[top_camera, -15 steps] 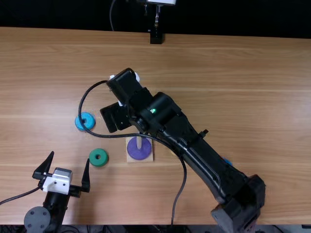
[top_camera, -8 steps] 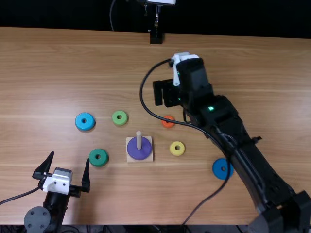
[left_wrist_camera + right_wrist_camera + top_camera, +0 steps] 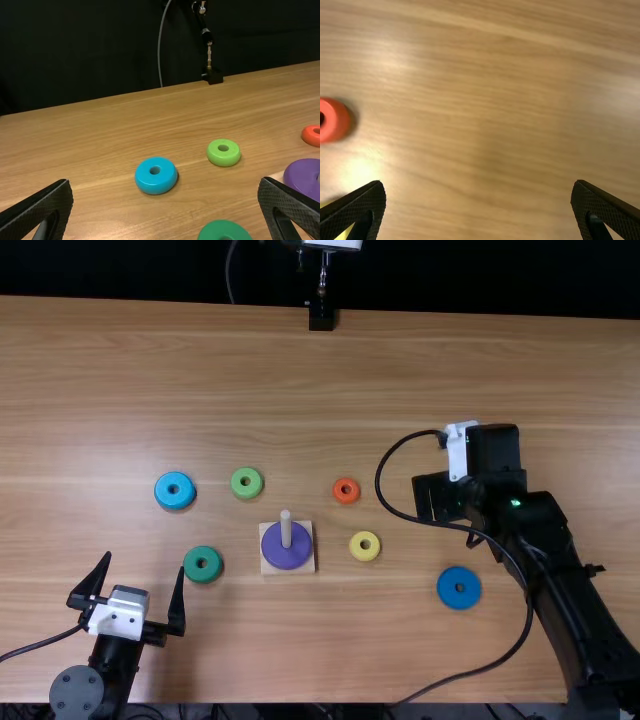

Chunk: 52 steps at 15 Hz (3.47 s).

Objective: Build the Hanoi tower: stack the rings onto the peg from bottom to top in this color order: purple, dark blue, light blue, dark green, light green, yellow, orange.

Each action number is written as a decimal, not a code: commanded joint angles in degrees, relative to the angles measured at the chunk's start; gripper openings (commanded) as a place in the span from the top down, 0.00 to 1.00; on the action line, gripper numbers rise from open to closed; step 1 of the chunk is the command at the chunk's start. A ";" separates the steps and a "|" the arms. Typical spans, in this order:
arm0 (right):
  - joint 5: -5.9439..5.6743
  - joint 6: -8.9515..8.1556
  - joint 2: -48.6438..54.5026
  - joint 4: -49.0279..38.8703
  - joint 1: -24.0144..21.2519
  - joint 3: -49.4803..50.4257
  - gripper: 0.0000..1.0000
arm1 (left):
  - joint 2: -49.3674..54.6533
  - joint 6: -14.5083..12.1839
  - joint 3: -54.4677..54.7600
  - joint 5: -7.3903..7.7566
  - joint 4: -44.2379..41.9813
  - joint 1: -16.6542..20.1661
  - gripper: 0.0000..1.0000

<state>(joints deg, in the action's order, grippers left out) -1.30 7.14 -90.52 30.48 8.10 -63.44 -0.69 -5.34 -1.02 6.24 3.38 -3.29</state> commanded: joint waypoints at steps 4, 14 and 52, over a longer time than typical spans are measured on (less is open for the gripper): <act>0.46 -8.09 1.14 0.48 0.16 7.72 0.00 | 0.69 -0.46 1.02 1.04 0.63 0.04 0.00; 2.67 -9.35 1.40 6.29 -4.32 15.72 0.00 | 0.69 -0.46 1.02 1.04 0.63 0.04 0.00; 6.15 -9.56 3.07 11.56 -4.32 15.89 0.70 | 0.69 -0.46 1.02 1.04 0.63 0.04 0.00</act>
<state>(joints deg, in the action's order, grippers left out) 2.83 -2.02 -88.84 42.04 4.34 -46.81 -0.67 -5.34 -1.02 6.24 3.38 -3.29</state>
